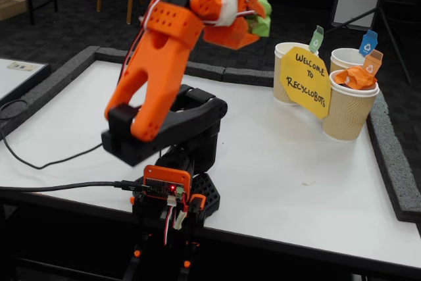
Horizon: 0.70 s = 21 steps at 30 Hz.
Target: Sort rubbish by color.
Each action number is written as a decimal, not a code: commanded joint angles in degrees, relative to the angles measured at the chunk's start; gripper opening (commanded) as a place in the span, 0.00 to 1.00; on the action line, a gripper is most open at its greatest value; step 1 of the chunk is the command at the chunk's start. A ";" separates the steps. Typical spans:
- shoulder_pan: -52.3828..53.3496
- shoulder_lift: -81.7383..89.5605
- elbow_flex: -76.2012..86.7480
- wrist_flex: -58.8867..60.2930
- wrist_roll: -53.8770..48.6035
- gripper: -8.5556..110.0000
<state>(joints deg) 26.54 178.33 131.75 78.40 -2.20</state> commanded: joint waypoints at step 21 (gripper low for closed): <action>-1.67 -55.46 -38.06 -11.78 -1.14 0.07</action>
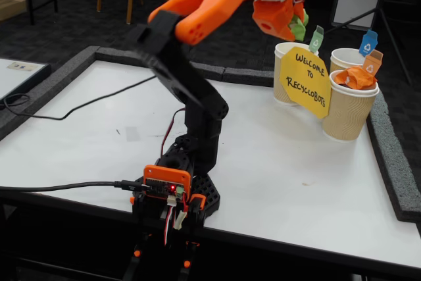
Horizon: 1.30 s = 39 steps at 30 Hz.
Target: Sort rubbish by color.
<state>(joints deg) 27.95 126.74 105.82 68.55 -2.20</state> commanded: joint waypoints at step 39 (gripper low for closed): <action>-7.91 -43.42 -44.30 -3.52 -1.14 0.07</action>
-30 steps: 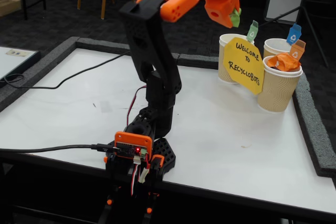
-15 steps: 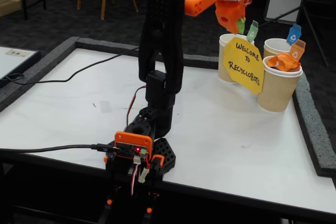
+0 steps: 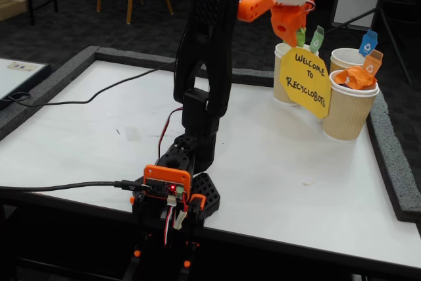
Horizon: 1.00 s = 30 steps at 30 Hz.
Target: Sort rubbish by color.
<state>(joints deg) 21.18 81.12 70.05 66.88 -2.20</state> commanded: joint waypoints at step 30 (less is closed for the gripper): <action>1.41 0.00 -13.80 2.37 -1.14 0.33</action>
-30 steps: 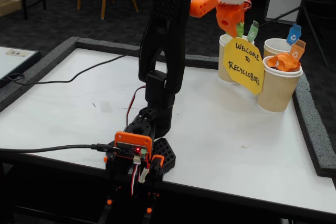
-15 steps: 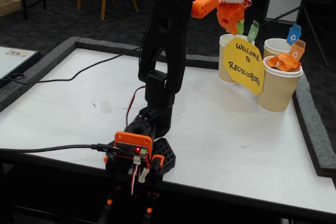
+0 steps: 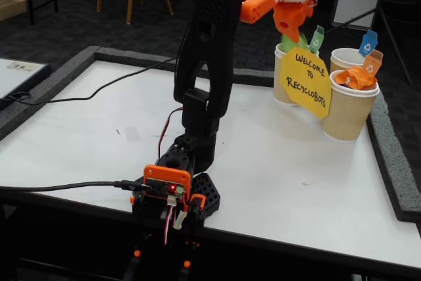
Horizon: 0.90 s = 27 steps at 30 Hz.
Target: Sort rubbish by color.
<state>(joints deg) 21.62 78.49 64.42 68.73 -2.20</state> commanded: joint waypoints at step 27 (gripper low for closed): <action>3.78 57.83 36.39 -1.14 -1.05 0.07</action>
<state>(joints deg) 23.38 115.58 96.59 69.70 -2.20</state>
